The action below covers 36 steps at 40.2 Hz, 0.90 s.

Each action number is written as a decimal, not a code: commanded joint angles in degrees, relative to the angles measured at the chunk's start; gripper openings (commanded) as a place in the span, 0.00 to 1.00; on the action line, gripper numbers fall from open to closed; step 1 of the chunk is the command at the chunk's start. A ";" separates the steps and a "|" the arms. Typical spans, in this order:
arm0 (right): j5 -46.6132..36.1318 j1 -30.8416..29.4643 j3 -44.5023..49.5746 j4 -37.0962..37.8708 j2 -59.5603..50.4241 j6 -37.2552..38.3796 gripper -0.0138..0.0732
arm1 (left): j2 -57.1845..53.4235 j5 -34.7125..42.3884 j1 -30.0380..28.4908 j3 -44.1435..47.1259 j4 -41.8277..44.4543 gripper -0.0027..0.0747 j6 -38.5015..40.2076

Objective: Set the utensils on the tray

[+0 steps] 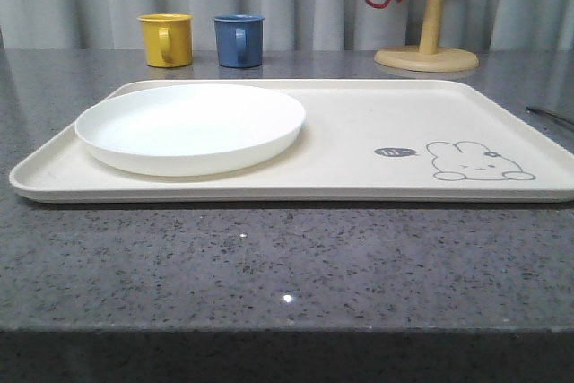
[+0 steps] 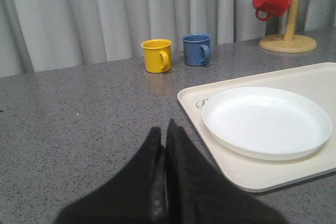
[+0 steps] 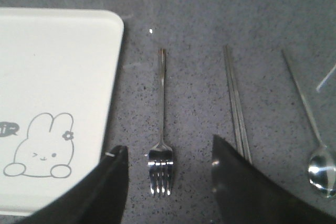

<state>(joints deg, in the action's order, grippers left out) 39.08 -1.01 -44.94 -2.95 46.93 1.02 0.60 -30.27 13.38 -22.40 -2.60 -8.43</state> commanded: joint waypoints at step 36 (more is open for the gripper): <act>3.62 2.24 -20.48 1.03 40.49 -1.80 0.60 | 0.69 4.86 -0.07 -1.32 -0.57 0.01 0.42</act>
<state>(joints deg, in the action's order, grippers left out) 44.55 1.31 -63.49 -2.54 88.86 0.00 0.60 -30.27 13.38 -22.40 -2.60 -8.43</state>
